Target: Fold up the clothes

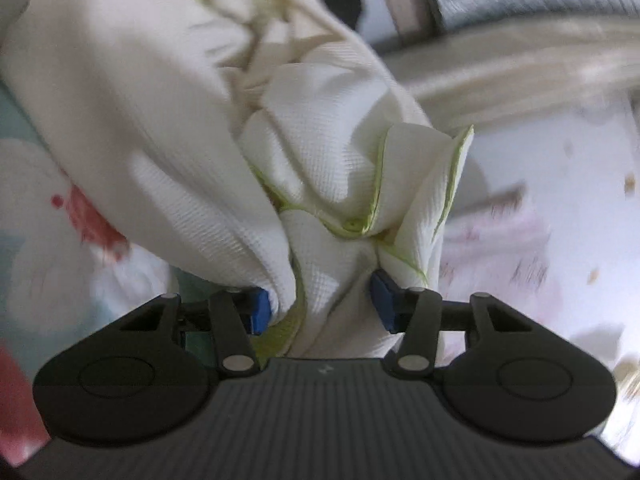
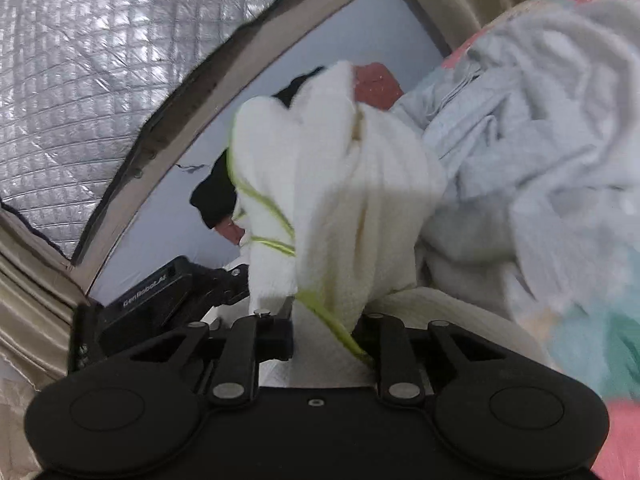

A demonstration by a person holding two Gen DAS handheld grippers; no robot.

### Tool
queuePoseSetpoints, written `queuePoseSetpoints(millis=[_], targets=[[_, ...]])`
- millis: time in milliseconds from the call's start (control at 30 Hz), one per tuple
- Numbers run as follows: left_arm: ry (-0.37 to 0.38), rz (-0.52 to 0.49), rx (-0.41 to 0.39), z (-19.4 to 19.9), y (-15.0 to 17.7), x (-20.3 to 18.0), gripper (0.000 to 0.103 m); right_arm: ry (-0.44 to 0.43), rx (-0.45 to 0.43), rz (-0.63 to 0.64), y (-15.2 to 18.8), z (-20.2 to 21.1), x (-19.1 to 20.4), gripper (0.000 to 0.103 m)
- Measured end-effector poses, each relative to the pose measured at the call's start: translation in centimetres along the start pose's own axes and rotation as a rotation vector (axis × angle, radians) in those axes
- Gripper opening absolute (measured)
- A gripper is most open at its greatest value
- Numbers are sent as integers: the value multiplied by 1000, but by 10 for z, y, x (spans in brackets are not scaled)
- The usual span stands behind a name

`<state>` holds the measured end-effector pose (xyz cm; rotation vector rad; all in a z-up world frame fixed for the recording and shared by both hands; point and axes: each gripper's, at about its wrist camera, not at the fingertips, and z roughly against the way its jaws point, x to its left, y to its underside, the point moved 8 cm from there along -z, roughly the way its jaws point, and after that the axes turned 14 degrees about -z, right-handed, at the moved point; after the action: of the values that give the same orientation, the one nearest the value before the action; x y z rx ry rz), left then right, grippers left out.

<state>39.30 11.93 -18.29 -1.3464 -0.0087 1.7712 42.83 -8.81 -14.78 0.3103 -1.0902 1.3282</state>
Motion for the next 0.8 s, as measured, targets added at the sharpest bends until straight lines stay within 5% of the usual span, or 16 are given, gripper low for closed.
queuePoseSetpoints(millis=[133,300,600,800], targets=[[-63,-168,60,31,39,-41,48,18,-80,50,47,56,1,25],[-28,-266,178,56,100,-90,46,20,-163,57,110,132,-8,23],[41,-448,364,72,218,-152,44,114,-179,1,190,240,-64,23],[159,-372,376,41,225,-171,41,114,-318,-45,171,262,-87,22]])
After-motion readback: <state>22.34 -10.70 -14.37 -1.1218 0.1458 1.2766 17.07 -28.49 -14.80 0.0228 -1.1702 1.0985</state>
